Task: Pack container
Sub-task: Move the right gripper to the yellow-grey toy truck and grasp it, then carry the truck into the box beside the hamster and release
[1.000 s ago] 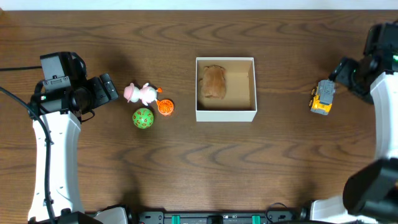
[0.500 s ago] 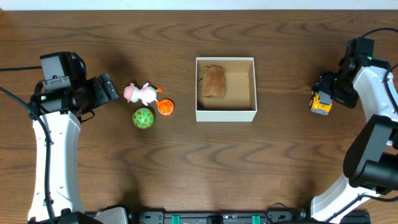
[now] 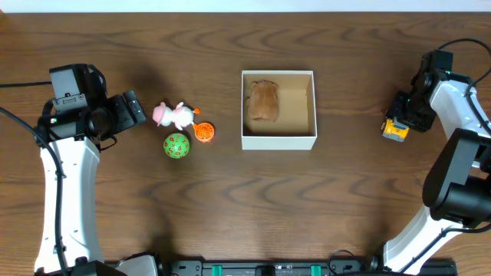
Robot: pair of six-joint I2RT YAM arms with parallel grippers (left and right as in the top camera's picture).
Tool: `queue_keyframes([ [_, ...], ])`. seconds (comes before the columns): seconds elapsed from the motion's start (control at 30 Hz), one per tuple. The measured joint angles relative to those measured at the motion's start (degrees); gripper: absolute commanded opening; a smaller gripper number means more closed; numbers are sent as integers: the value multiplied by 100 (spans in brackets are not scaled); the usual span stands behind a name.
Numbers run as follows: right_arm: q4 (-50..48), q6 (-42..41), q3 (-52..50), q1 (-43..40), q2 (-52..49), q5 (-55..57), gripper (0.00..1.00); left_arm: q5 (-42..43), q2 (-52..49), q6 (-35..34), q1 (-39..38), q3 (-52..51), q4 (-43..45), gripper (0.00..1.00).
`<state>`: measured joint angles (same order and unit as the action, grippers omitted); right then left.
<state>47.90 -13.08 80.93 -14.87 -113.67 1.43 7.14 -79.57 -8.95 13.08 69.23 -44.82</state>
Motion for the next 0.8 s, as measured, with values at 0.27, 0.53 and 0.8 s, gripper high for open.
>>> queue_keyframes([
  [0.27,68,-7,-2,111,334,0,32,-2,0,0,0,0,2,98],
  [0.53,190,-157,50,1106,2011,-107,31,-2,0,0,0,0,0,98],
  [0.8,-168,-181,109,2723,2575,-101,33,-2,0,0,0,0,0,98],
])
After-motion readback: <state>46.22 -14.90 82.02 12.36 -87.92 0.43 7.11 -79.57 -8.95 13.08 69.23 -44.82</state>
